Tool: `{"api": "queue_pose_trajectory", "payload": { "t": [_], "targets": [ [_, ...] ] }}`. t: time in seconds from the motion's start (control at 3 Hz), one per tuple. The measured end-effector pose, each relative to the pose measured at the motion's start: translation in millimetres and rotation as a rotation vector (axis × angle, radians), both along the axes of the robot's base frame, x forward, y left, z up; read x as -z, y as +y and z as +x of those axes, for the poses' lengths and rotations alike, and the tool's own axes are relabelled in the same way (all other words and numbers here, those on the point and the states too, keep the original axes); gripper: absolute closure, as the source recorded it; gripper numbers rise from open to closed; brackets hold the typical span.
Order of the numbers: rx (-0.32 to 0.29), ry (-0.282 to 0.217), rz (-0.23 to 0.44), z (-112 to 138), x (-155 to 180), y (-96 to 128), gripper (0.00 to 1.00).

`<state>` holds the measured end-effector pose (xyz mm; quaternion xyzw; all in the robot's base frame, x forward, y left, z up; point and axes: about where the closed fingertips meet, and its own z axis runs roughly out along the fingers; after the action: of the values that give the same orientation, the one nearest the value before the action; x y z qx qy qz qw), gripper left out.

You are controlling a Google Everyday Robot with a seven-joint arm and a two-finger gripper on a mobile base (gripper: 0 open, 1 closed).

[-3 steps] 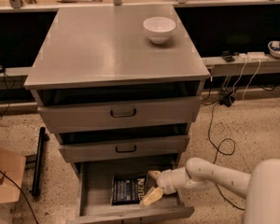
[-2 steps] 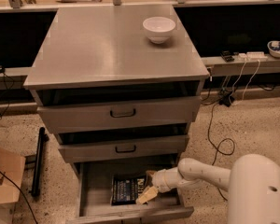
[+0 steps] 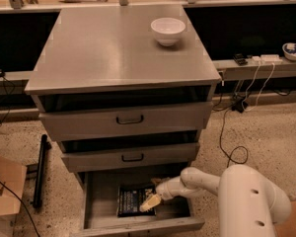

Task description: Pick blue chip bag from bottom drawer and place on counter

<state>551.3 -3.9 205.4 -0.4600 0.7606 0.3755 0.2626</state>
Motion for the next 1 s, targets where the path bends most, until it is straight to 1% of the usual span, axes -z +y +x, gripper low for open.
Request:
{"api": "queue_pose_trajectory", "payload": {
  "t": [0.33, 0.67, 1.0],
  "targets": [
    [-0.007, 0.019, 0.004, 17, 32, 9, 0.0],
    [-0.02, 0.042, 0.014, 29, 57, 18, 0.0],
    [-0.024, 0.078, 0.029, 31, 75, 22, 0.0]
  ]
}}
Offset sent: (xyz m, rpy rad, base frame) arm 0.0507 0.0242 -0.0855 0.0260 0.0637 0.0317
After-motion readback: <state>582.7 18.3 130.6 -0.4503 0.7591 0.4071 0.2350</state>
